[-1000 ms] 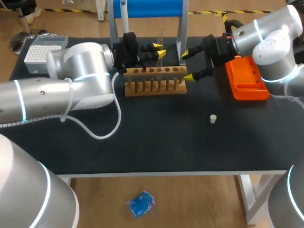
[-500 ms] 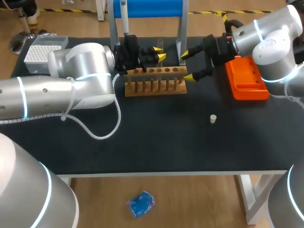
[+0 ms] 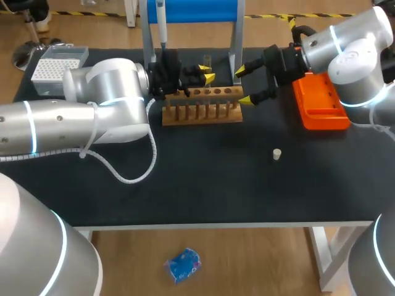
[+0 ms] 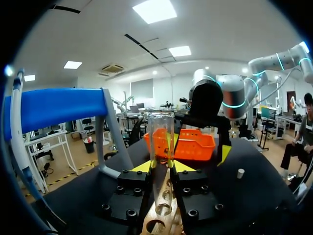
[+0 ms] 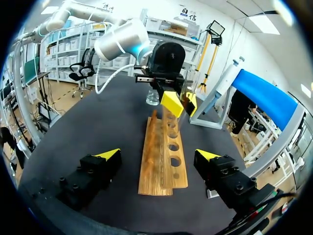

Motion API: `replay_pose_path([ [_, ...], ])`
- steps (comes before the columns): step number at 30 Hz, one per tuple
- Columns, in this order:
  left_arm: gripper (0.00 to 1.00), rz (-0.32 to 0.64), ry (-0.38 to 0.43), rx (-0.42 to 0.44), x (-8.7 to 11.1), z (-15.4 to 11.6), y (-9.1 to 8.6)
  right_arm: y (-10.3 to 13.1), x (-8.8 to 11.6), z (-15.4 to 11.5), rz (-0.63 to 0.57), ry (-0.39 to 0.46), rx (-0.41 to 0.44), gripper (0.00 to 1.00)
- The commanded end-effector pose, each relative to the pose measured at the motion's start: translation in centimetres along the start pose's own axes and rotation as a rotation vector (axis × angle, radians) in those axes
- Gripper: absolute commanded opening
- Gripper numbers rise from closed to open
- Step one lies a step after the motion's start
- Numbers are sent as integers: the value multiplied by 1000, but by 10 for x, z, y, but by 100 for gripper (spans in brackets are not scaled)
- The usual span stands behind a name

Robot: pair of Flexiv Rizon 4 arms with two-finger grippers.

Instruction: Invert the test tube, pick up the pipette, mount the tip to pipette, aspirate from beaker and dispense into the tube, eject the tip, return the pipette, and cap with the stopper.

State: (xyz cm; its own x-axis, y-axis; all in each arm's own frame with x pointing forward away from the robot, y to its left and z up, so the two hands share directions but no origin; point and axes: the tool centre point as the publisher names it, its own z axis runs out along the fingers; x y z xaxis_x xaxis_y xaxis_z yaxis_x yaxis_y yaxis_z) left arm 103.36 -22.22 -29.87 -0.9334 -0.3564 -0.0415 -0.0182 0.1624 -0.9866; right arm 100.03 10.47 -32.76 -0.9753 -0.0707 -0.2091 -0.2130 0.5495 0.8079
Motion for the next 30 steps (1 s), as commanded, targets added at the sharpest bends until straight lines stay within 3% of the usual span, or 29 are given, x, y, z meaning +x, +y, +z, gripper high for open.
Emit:
replay_pose_path([
  [1,0,-4,9,-5,-1,3,4,0,0,0,-1,1,1,100],
  [3,0,-6,7,-8,-1,3,5,0,0,0,-1,1,1,100],
  [4,12,-3,-2,-7,-1,3,5,0,0,0,-1,1,1,100],
  [5,100,-2,-8,-1,-2,2,4,0,0,0,-1,1,1,100],
  [15,100,22,-45,-57,-4,-28,-19,0,0,0,-1,1,1,100],
  [30,100,-12,-189,-188,-3,-124,-37,0,0,0,-1,1,1,100],
])
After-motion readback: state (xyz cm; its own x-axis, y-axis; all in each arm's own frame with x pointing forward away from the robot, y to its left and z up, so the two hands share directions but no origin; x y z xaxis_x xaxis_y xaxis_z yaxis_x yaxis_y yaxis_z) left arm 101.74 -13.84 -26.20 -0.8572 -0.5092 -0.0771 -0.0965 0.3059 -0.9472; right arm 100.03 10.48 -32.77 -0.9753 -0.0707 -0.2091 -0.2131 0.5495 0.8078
